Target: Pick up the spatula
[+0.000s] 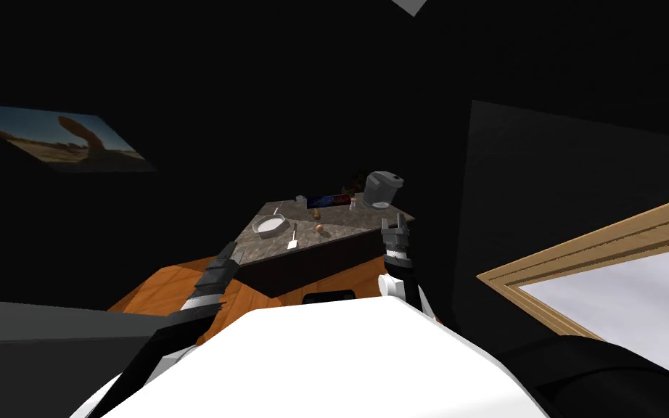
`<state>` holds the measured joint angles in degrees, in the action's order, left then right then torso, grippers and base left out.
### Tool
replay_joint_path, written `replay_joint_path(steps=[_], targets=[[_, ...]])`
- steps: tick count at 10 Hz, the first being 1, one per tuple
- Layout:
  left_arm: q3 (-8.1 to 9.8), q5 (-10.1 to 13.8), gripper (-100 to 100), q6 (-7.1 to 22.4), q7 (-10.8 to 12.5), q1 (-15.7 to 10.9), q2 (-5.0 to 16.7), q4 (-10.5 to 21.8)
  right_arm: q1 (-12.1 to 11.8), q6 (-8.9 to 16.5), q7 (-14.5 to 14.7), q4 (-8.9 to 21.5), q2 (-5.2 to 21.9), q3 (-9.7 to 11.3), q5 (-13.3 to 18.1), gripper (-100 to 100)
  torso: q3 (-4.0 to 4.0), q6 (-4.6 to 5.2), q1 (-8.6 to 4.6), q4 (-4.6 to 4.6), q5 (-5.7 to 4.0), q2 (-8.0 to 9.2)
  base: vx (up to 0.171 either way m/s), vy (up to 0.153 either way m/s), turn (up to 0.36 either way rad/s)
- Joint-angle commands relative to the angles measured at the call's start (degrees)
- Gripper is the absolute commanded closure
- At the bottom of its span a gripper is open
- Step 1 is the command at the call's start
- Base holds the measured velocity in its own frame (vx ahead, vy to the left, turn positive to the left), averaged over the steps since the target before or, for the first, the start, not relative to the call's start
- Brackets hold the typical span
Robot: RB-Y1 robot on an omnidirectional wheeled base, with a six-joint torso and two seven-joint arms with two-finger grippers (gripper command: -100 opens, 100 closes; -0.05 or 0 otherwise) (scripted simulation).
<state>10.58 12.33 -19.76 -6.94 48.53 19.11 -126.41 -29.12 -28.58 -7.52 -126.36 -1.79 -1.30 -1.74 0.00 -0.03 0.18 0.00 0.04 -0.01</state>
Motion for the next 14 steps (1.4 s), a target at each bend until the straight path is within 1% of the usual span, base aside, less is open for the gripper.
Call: replay_joint_path(steps=[1,3,4,5,6,7,8,9,10,11,12,13,14], targets=[[1.26,1.7,-100,1.1,-0.6,2.9,2.0,0.3,0.0,0.0,0.0,0.0,0.0,0.0,0.0,0,0.0,0.0,0.0,0.0,0.0,0.0,-0.012,0.028,-0.289],[3.36,4.7,-100,2.3,-1.6,7.3,5.6,1.4,0.0,0.0,0.0,0.0,0.0,0.0,0.0,0,0.01,0.05,0.04,0.0,0.0,0.02,-0.019,0.052,-0.436],[3.36,4.7,-100,2.3,-1.6,8.3,5.8,1.4,0.0,0.0,0.0,0.0,0.0,0.0,0.0,0,0.01,0.05,0.11,0.0,0.01,0.02,-0.015,0.051,-0.145],[4.33,6.3,-100,3.0,-2.0,10.6,7.8,2.0,0.0,0.0,0.0,0.0,0.0,0.0,0.0,0,0.0,-0.02,0.07,0.0,0.02,-0.01,-0.003,0.025,-0.297],[4.33,6.3,-100,3.0,-2.0,10.9,7.8,2.0,0.0,0.0,0.0,0.0,0.0,0.0,0.0,0,-0.03,0.04,0.01,-0.01,0.0,-0.05,-0.001,0.021,-0.145],[5.26,7.8,-100,3.8,-2.5,13.2,9.9,2.6,0.0,0.0,0.0,0.0,0.0,0.0,0.0,0,-0.04,-0.02,-0.04,-0.01,-0.01,-0.08,0.001,0.012,-0.296],[5.26,7.8,-100,3.8,-2.5,13.6,9.9,2.6,0.0,0.0,0.0,0.0,0.0,0.0,0.0,0,-0.06,0.04,-0.06,-0.02,-0.02,-0.09,0.0,0.016,-0.166],[6.1,9.3,-100,4.6,-2.8,16.0,12.0,3.3,0.0,0.0,0.0,0.0,0.0,0.0,0.0,0,-0.06,-0.02,-0.07,-0.02,-0.02,-0.1,0.005,0.01,-0.312],[6.1,9.3,-100,4.6,-2.8,16.2,12.0,3.3,0.0,0.0,0.0,0.0,0.0,0.0,0.0,0,-0.07,0.04,-0.07,-0.03,-0.02,-0.13,0.004,0.015,-0.161],[6.88,10.8,-100,5.5,-3.2,18.2,14.1,4.1,0.0,0.0,0.0,0.0,0.0,0.0,0.0,0,-0.07,-0.02,-0.07,-0.02,-0.01,-0.13,0.009,0.006,-0.296],[6.88,10.8,-100,5.5,-3.2,18.8,14.1,4.1,0.0,0.0,0.0,0.0,0.0,0.0,0.0,0,-0.08,0.03,-0.1,-0.03,-0.02,-0.14,0.007,0.009,-0.188],[7.57,12.3,-100,6.4,-3.4,21.3,16.3,4.9,0.0,0.0,0.0,0.0,0.0,0.0,0.0,0,-0.08,-0.02,-0.1,-0.03,-0.02,-0.14,0.014,0.003,-0.282],[8.18,13.7,-100,7.4,-3.7,22.9,18.1,5.7,0.0,0.0,0.0,0.0,0.0,0.0,0.0,0,-0.1,0.02,-0.1,-0.03,-0.02,-0.17,0.025,0.0,-0.452]])
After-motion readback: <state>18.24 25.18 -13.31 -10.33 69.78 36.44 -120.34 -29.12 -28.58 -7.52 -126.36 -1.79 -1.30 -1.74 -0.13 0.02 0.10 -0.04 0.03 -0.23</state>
